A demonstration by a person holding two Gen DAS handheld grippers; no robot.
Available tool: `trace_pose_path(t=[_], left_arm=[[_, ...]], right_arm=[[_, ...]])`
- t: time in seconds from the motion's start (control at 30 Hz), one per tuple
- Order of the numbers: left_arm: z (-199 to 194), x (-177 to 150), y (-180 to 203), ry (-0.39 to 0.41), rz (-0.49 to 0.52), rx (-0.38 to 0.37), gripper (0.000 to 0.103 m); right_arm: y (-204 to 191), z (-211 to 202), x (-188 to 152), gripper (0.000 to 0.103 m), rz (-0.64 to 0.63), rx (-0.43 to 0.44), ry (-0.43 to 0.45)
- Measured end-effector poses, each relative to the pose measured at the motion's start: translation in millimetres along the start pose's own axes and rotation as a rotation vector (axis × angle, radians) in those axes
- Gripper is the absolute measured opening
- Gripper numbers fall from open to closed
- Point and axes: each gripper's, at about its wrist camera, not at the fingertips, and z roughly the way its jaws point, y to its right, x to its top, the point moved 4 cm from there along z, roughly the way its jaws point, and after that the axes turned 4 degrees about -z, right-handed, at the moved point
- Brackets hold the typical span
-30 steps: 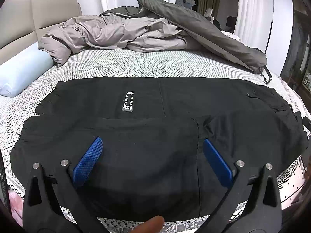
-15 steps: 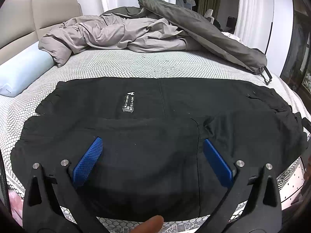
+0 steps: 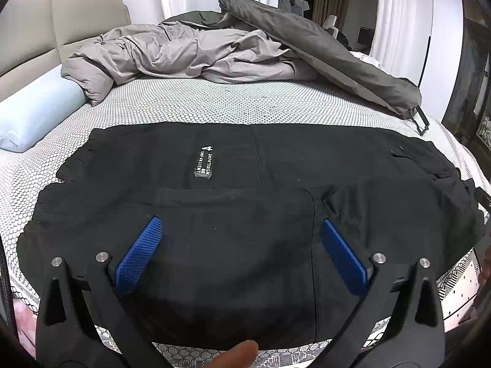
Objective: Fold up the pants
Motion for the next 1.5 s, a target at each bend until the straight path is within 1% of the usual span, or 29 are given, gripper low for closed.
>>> trace_pose_path(t=[0.33,0.4,0.57,0.67,0.77,0.8,0.9,1.0,1.13,1.2,1.27,1.33,1.37,1.4,1.43,1.5], left_arm=[[-4,1,-4,0.006,-0.014,-0.013,0.102],[-5,1,-8,0.012,-0.024,-0.022,0.102],[-6,3,-21,0.022,-0.061,-0.028,0.102],[-11,3,-27,0.037,-0.064,-0.035,0.102],[-19,-2,-37,0.048,-0.054,-0.003,0.102],[-24,-4,-42,0.047,-0.056,0.006,0.102],[-46,-6,-69,0.061,-0.125,0.024,0.102],[-70,-13,-110,0.067,-0.243,0.046,0.102],[-91,-32,-164,0.039,-0.378,0.08,0.102],[-94,-46,-184,0.009,-0.43,0.085,0.097],[-92,-57,-198,-0.024,-0.468,0.044,0.082],[-85,-62,-206,-0.048,-0.512,0.002,0.079],[-78,-63,-210,-0.059,-0.533,-0.028,0.076],[-73,-62,-213,-0.067,-0.547,-0.042,0.073],[-66,-61,-216,-0.073,-0.561,-0.041,0.067],[-50,-57,-222,-0.085,-0.579,-0.034,0.062]], right_arm=[[8,2,1,0.103,0.032,-0.013,-0.007],[12,3,2,0.103,0.051,0.005,-0.01],[22,-4,7,0.103,0.087,0.016,0.021],[27,-5,8,0.103,0.086,0.018,0.015],[36,-7,5,0.103,0.071,0.003,-0.007],[41,-12,4,0.103,0.073,-0.002,0.002],[57,-27,1,0.103,0.1,-0.002,0.03],[80,-44,-5,0.103,0.175,0.005,0.058],[106,-55,-12,0.103,0.235,-0.01,0.043],[115,-59,-17,0.103,0.254,-0.007,0.033],[120,-62,-20,0.103,0.276,0.005,0.03],[127,-64,-23,0.103,0.294,0.011,0.029],[128,-65,-25,0.103,0.298,0.011,0.029],[130,-65,-26,0.103,0.305,0.01,0.027],[132,-65,-27,0.103,0.308,0.009,0.024],[133,-65,-29,0.103,0.312,0.007,0.014]])
